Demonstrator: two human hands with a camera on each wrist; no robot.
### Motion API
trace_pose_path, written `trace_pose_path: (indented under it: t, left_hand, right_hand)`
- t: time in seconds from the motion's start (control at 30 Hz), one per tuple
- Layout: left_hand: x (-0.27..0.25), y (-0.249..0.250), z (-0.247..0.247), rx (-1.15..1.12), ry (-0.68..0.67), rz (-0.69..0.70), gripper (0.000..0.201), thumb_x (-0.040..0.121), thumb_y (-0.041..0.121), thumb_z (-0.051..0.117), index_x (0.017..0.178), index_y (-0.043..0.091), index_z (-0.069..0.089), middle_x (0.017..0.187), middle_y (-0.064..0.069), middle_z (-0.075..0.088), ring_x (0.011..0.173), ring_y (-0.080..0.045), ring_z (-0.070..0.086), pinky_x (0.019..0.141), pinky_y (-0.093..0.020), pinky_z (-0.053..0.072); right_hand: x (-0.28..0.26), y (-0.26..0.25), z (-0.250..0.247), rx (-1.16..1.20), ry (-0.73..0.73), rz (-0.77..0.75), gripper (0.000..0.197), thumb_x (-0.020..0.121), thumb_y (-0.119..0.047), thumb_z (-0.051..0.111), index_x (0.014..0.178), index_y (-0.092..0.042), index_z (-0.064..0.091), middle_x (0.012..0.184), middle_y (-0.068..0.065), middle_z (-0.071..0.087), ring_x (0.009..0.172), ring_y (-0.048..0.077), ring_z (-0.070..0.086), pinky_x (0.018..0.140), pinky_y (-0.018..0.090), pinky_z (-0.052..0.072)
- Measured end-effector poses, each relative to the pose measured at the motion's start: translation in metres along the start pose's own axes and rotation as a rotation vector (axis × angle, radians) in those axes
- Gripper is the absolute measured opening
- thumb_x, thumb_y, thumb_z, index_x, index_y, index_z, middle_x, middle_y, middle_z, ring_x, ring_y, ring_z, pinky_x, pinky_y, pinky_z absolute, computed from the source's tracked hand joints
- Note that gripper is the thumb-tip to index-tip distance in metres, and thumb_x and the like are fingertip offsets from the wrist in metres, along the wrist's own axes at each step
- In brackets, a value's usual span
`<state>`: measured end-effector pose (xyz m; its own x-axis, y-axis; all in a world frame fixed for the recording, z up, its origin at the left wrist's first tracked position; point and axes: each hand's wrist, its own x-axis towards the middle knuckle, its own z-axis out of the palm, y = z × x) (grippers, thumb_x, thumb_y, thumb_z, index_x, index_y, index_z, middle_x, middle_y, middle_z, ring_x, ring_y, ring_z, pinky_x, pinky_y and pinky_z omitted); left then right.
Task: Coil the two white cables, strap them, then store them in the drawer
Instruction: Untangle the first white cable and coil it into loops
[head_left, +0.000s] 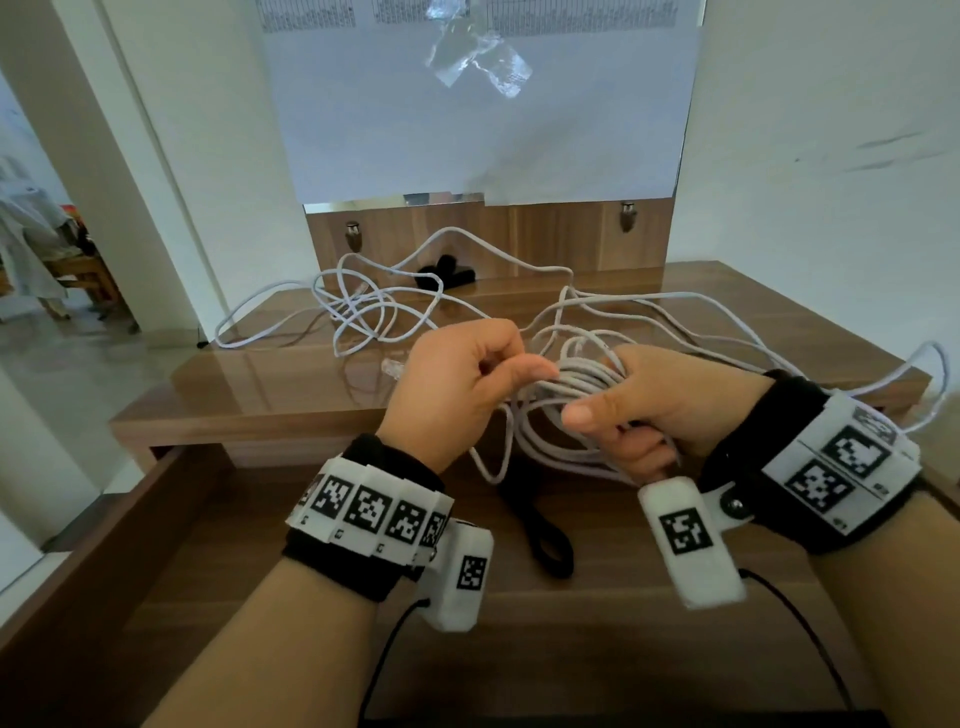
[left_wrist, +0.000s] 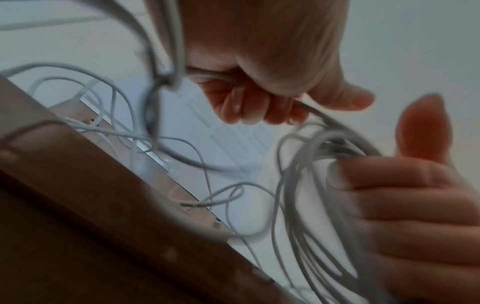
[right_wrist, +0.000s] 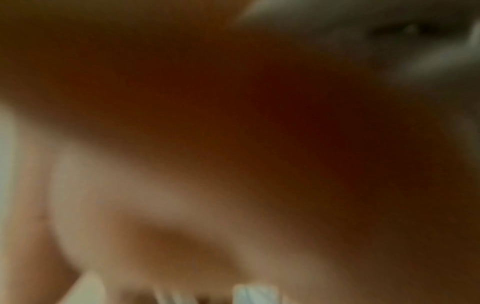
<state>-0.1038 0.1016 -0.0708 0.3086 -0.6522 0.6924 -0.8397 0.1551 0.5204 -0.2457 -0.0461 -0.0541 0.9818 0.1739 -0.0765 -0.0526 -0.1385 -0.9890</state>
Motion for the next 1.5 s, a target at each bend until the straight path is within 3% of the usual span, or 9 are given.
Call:
trace_pose_path:
  t: [0.17, 0.3, 0.43, 0.67, 0.83, 0.97, 1.27, 1.37, 1.5]
  left_hand:
    - [0.0, -0.01, -0.012, -0.073, 0.118, -0.095, 0.044, 0.077, 0.038, 0.077, 0.059, 0.006, 0.052, 0.053, -0.005, 0.046, 0.051, -0.008, 0.041, 0.053, -0.016, 0.037]
    - [0.002, -0.014, -0.006, 0.071, -0.046, -0.179, 0.044, 0.084, 0.03, 0.075, 0.053, 0.024, 0.044, 0.05, 0.011, 0.04, 0.051, -0.003, 0.039, 0.054, -0.015, 0.034]
    - [0.004, -0.021, -0.009, 0.203, -0.12, -0.244, 0.022, 0.082, 0.018, 0.075, 0.069, 0.027, 0.059, 0.065, 0.009, 0.058, 0.063, -0.004, 0.053, 0.066, -0.023, 0.045]
    - [0.002, -0.01, -0.006, 0.179, -0.338, -0.287, 0.042, 0.082, 0.003, 0.071, 0.11, 0.032, 0.063, 0.1, 0.016, 0.065, 0.096, 0.001, 0.061, 0.086, -0.025, 0.054]
    - [0.006, -0.013, -0.012, -0.033, 0.072, -0.296, 0.045, 0.085, -0.006, 0.064, 0.11, 0.031, 0.071, 0.111, 0.013, 0.069, 0.096, -0.005, 0.067, 0.086, -0.038, 0.058]
    - [0.007, -0.02, -0.017, -0.166, 0.394, -0.361, 0.026, 0.089, -0.006, 0.06, 0.09, 0.017, 0.075, 0.09, 0.001, 0.075, 0.078, -0.008, 0.072, 0.079, -0.035, 0.061]
    - [0.007, -0.039, -0.014, 0.163, 0.311, -0.274, 0.031, 0.083, -0.005, 0.058, 0.084, 0.017, 0.079, 0.097, 0.003, 0.073, 0.095, -0.012, 0.065, 0.095, -0.039, 0.051]
    - [0.005, -0.034, -0.008, 0.16, 0.101, -0.275, 0.035, 0.087, 0.003, 0.058, 0.109, 0.023, 0.075, 0.13, 0.006, 0.062, 0.125, -0.009, 0.052, 0.111, -0.038, 0.04]
    - [0.002, -0.015, -0.002, -0.048, -0.02, -0.223, 0.059, 0.085, 0.031, 0.068, 0.14, 0.036, 0.045, 0.163, 0.011, 0.013, 0.143, 0.008, 0.017, 0.118, -0.034, 0.023]
  right_hand:
    - [-0.017, -0.005, -0.019, 0.353, 0.049, -0.323, 0.037, 0.091, -0.024, 0.06, 0.056, -0.018, 0.048, 0.04, -0.01, 0.042, 0.03, 0.007, 0.036, 0.036, 0.018, 0.028]
    - [-0.018, -0.005, -0.041, 0.694, 0.097, -0.492, 0.038, 0.09, -0.023, 0.06, 0.054, -0.015, 0.049, 0.036, -0.005, 0.044, 0.03, 0.009, 0.033, 0.039, 0.02, 0.04]
    - [-0.016, -0.002, -0.05, 0.894, 0.26, -0.577, 0.044, 0.092, -0.027, 0.05, 0.049, -0.018, 0.044, 0.034, -0.006, 0.04, 0.03, 0.009, 0.036, 0.041, 0.019, 0.036]
    - [-0.014, -0.002, -0.044, 1.054, 0.376, -0.683, 0.047, 0.098, -0.035, 0.047, 0.054, -0.019, 0.04, 0.037, -0.007, 0.036, 0.033, 0.008, 0.036, 0.045, 0.021, 0.041]
    - [-0.017, -0.001, -0.052, 1.062, 0.228, -0.67, 0.05, 0.1, -0.035, 0.044, 0.055, -0.016, 0.042, 0.04, -0.001, 0.042, 0.036, 0.014, 0.041, 0.049, 0.024, 0.043]
    - [-0.015, 0.0, -0.05, 1.003, 0.289, -0.599, 0.05, 0.099, -0.038, 0.046, 0.053, -0.018, 0.041, 0.039, -0.003, 0.041, 0.034, 0.012, 0.039, 0.048, 0.022, 0.042]
    - [-0.01, -0.002, -0.042, 0.876, 0.255, -0.514, 0.054, 0.101, -0.039, 0.038, 0.051, -0.019, 0.042, 0.037, -0.007, 0.039, 0.036, 0.008, 0.024, 0.044, 0.019, 0.036]
    - [-0.002, -0.001, -0.033, 0.835, 0.228, -0.476, 0.053, 0.1, -0.037, 0.04, 0.05, -0.019, 0.042, 0.036, -0.007, 0.038, 0.035, 0.008, 0.024, 0.042, 0.021, 0.038]
    - [0.004, 0.001, -0.027, 0.749, 0.198, -0.445, 0.047, 0.094, -0.035, 0.046, 0.05, -0.02, 0.043, 0.035, -0.007, 0.039, 0.031, 0.007, 0.03, 0.041, 0.022, 0.04]
